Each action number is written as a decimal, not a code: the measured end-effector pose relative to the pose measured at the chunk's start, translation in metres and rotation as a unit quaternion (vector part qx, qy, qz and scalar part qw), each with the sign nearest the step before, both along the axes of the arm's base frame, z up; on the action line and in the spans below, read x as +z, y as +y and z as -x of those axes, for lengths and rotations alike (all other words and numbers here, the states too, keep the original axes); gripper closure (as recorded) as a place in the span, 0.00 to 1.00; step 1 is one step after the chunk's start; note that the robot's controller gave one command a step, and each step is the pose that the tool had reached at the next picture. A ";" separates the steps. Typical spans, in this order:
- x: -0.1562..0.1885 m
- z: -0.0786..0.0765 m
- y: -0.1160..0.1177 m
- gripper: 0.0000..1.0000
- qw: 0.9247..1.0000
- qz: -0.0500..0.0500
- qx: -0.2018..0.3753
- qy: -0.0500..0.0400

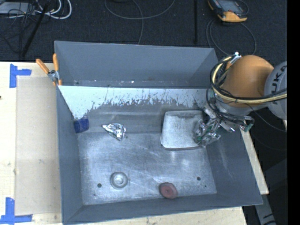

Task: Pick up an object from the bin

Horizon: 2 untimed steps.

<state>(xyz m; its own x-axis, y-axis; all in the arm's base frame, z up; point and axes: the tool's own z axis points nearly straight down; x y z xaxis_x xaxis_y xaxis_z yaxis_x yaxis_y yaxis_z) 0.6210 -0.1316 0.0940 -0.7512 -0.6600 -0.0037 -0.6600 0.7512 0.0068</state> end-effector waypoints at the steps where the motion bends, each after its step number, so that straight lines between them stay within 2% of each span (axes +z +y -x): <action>1: 0.002 0.000 0.001 1.00 1.000 0.002 0.001 -0.001; 2: 0.024 -0.001 0.001 1.00 1.000 0.003 0.001 -0.002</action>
Offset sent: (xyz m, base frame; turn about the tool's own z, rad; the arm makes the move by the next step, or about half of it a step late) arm 0.0000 0.0000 0.0027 0.0000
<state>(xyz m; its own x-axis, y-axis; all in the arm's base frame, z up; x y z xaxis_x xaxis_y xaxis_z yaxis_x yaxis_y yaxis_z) 0.6221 -0.1302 0.1182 -0.7502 -0.6612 -0.0032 -0.6612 0.7502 -0.0009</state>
